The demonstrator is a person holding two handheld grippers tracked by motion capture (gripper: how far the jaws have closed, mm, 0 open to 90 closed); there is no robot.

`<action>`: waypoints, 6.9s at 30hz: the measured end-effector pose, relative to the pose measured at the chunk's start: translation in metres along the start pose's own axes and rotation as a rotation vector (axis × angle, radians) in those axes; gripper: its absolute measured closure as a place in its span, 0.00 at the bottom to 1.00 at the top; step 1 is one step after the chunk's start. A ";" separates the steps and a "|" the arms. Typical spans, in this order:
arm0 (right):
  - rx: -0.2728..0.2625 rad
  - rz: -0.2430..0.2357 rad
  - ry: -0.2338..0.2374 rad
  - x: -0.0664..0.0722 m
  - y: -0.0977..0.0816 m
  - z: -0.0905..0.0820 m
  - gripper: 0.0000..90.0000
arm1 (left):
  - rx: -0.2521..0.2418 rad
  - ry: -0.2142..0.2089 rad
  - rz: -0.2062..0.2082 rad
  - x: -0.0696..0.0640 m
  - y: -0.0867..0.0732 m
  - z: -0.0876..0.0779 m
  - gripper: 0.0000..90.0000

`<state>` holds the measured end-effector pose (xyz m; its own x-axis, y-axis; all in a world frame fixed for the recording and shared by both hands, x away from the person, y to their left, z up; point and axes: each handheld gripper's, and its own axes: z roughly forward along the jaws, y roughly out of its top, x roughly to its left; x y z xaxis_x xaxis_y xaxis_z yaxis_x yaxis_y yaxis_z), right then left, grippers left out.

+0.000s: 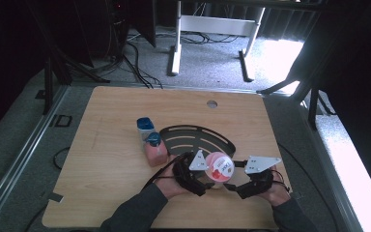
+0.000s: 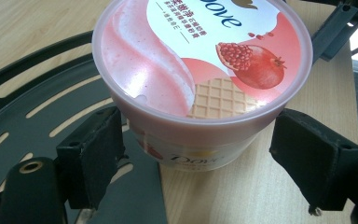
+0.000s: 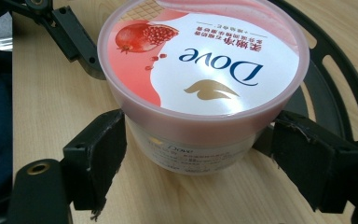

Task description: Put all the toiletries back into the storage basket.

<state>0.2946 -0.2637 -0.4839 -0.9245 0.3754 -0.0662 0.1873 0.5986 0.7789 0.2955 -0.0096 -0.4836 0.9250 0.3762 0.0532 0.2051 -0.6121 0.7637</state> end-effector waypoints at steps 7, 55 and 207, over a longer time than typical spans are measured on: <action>-0.007 0.000 -0.007 -0.006 0.003 0.000 0.20 | -0.005 0.009 -0.004 0.005 0.003 0.000 0.20; 0.015 0.049 -0.033 -0.055 0.004 0.013 0.20 | 0.006 0.083 -0.002 0.039 0.023 0.028 0.20; 0.129 0.292 -0.269 -0.038 -0.060 0.028 0.47 | 0.003 0.022 -0.193 0.043 -0.040 -0.007 0.56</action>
<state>0.3278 -0.2941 -0.5449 -0.7102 0.7035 -0.0277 0.4845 0.5169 0.7058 0.3245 0.0358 -0.5070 0.8612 0.5020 -0.0798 0.3787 -0.5289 0.7595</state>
